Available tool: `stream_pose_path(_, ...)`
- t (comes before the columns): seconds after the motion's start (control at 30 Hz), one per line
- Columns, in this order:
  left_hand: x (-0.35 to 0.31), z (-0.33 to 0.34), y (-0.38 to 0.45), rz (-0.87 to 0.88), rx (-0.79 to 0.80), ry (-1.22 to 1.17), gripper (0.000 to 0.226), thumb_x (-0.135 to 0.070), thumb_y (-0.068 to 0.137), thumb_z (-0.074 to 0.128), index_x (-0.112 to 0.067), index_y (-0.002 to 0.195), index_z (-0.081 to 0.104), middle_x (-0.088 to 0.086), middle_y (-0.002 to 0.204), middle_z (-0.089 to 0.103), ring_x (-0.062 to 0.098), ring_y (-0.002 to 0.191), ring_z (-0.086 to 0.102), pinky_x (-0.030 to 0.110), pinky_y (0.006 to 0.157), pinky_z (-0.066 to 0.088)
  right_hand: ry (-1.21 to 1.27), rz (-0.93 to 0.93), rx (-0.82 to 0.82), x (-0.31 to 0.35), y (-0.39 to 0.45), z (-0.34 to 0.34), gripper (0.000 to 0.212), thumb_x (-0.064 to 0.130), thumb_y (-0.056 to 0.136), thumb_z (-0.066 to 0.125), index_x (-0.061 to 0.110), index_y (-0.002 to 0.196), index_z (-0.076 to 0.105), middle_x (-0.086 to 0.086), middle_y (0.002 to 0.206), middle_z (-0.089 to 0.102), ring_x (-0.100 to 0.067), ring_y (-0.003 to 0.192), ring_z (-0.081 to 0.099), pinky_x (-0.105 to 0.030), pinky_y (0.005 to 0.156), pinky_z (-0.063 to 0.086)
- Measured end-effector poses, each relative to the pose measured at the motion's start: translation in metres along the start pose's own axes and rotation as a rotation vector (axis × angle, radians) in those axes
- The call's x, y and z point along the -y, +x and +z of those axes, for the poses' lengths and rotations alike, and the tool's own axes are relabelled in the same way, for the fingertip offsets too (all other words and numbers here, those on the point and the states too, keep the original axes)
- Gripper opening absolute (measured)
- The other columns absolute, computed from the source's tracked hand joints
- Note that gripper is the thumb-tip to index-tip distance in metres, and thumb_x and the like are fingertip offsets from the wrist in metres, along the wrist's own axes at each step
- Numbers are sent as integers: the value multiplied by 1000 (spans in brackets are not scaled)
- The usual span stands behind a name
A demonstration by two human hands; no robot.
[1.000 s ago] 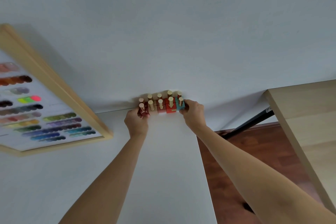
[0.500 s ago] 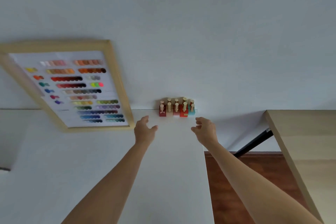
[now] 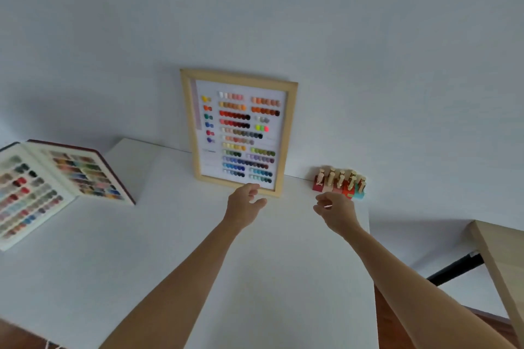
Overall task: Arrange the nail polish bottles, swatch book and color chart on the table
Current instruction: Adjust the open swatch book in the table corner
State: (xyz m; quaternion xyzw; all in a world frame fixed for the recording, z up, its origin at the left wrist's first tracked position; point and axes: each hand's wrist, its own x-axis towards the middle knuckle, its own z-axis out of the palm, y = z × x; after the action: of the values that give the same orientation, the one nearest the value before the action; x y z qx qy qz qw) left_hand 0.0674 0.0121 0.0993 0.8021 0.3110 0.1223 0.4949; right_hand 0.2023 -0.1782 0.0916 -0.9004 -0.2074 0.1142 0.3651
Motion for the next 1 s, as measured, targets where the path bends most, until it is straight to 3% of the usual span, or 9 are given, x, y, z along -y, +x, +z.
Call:
stream_pose_path(0.43,97,-243,-59,44,-152,53,41,-18,85,67,-13,124,56,6,120,61,15,106,57,25,88,46,59,-154,154,200,-58,144,23,12,84,64,6,105,67,-9,95,70,-21,87,66,-31,80,55)
stream_pose_path(0.57,129,-313,-72,7,-246,89,37,-16,83,68,-11,119,60,8,115,62,20,106,60,26,91,46,86,-219,206,256,-75,194,21,12,83,65,6,103,68,-10,96,70,-23,88,66,-33,83,55)
stream_pose_path(0.63,140,-339,-73,-1,-284,103,35,-16,84,68,-10,117,61,8,112,62,20,105,59,30,93,48,86,-252,235,278,-78,214,19,11,83,64,7,102,68,-10,96,71,-23,87,66,-32,81,54)
stream_pose_path(0.77,161,-381,-65,15,-372,189,36,-16,85,67,-10,119,59,7,115,62,18,104,57,24,89,42,63,-319,266,313,-68,245,21,12,86,63,7,105,67,-9,100,69,-19,87,65,-24,74,51)
stream_pose_path(1.0,181,-447,-47,-31,-551,358,38,-13,86,64,-7,122,57,15,122,59,30,111,56,34,97,40,51,-399,251,374,-27,283,37,22,88,64,13,123,56,-8,117,63,-19,94,61,-25,80,47)
